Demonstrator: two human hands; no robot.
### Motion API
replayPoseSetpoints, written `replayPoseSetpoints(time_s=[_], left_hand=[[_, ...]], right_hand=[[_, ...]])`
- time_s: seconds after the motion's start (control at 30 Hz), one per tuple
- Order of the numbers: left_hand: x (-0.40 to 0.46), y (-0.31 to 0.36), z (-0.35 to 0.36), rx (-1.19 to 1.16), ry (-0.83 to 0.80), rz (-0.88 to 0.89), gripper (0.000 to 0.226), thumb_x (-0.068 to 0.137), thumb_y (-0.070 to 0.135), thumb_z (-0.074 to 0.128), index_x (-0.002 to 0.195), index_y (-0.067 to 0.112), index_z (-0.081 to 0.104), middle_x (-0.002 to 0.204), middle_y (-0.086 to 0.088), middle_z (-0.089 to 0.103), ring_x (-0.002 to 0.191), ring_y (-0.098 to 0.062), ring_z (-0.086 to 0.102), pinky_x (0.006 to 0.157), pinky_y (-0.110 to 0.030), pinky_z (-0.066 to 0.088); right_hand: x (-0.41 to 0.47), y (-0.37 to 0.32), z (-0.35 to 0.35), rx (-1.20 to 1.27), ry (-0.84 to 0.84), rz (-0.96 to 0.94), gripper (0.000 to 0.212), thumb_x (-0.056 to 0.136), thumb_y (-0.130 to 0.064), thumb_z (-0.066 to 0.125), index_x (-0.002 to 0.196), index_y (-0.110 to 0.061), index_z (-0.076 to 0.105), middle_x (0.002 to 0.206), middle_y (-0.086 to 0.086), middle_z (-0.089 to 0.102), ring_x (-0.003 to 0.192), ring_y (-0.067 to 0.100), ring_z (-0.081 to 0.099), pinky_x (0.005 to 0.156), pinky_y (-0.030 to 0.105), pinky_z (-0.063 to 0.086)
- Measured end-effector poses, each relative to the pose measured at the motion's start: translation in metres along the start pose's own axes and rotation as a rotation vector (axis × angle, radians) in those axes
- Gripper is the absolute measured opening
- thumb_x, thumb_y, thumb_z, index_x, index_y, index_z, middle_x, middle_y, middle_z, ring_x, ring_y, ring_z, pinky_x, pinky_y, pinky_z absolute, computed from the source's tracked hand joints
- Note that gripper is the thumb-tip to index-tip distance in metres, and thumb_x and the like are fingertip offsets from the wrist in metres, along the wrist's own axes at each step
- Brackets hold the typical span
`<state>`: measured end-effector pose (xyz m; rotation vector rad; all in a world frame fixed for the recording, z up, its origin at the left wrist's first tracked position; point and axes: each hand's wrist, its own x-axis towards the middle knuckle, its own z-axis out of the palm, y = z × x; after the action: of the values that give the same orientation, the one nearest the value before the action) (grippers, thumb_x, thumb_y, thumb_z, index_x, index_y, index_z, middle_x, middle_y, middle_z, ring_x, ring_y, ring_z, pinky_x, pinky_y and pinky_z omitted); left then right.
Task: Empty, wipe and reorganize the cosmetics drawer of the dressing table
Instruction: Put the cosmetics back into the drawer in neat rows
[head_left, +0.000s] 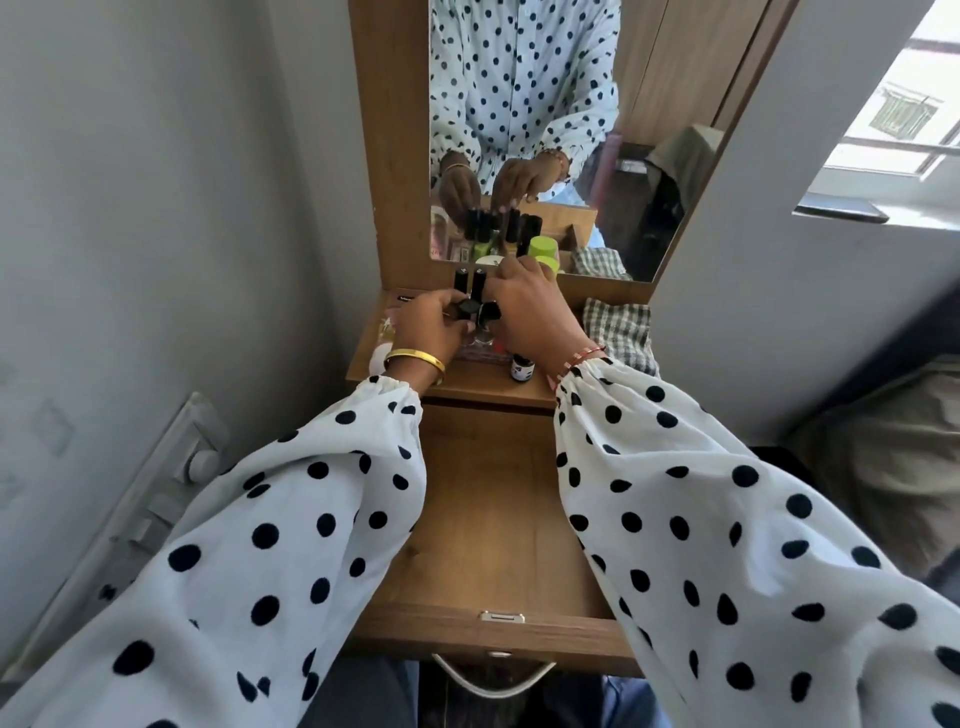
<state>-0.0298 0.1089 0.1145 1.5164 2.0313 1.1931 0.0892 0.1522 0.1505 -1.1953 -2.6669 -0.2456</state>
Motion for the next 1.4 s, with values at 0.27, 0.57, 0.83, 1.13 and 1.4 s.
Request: replayPoseSetpoints(time_s=[0.27,0.57,0.83,1.13,1.4], left_hand=[[-0.034,-0.006,-0.025,-0.197,0.087,0.007,0.033,0.075,0.004,0.07,0.107,0.007,0.066,0.1,-0.009,0.069,0.091,-0.019,0.062,0.088,-0.03,0.05],[-0.104,-0.043,-0.03,-0.24,0.061,-0.084,0.034,0.072,-0.005,0.069,0.105,0.003,0.066,0.098,-0.013,0.069,0.084,-0.016,0.062,0.089,-0.03,0.05],[-0.117,-0.056,-0.012,-0.184,-0.014,-0.129,0.034,0.075,0.002,0.071,0.107,0.005,0.066,0.104,-0.013,0.07,0.095,-0.022,0.066,0.089,-0.027,0.05],[-0.119,-0.074,-0.002,0.04,-0.062,-0.145,0.033,0.077,0.003,0.069,0.11,0.003,0.063,0.109,-0.016,0.066,0.1,-0.028,0.063,0.092,-0.034,0.051],[-0.112,-0.085,0.002,0.57,-0.043,-0.028,0.037,0.087,0.023,0.059,0.123,0.017,0.057,0.122,-0.007,0.062,0.113,-0.028,0.049,0.091,-0.037,0.039]], right_hand=[[-0.035,-0.011,-0.014,0.166,0.145,-0.008,0.036,0.079,-0.021,0.067,0.112,-0.008,0.061,0.122,0.01,0.053,0.118,0.028,0.042,0.099,0.038,0.036],[-0.085,-0.045,0.023,0.464,0.007,-0.004,0.016,0.078,-0.012,0.066,0.093,-0.008,0.063,0.1,0.008,0.061,0.097,0.023,0.052,0.083,0.028,0.041],[-0.107,-0.04,0.055,0.682,-0.169,0.241,0.021,0.076,-0.008,0.07,0.097,-0.008,0.066,0.096,0.009,0.066,0.086,0.021,0.061,0.078,0.035,0.054],[-0.112,-0.052,0.079,0.862,-0.149,0.475,0.016,0.077,-0.006,0.069,0.092,-0.01,0.065,0.085,0.002,0.064,0.078,0.014,0.058,0.071,0.025,0.048],[-0.094,-0.07,0.106,1.02,-0.112,0.624,0.024,0.079,0.002,0.065,0.102,-0.006,0.065,0.101,0.008,0.067,0.096,0.019,0.062,0.082,0.022,0.048]])
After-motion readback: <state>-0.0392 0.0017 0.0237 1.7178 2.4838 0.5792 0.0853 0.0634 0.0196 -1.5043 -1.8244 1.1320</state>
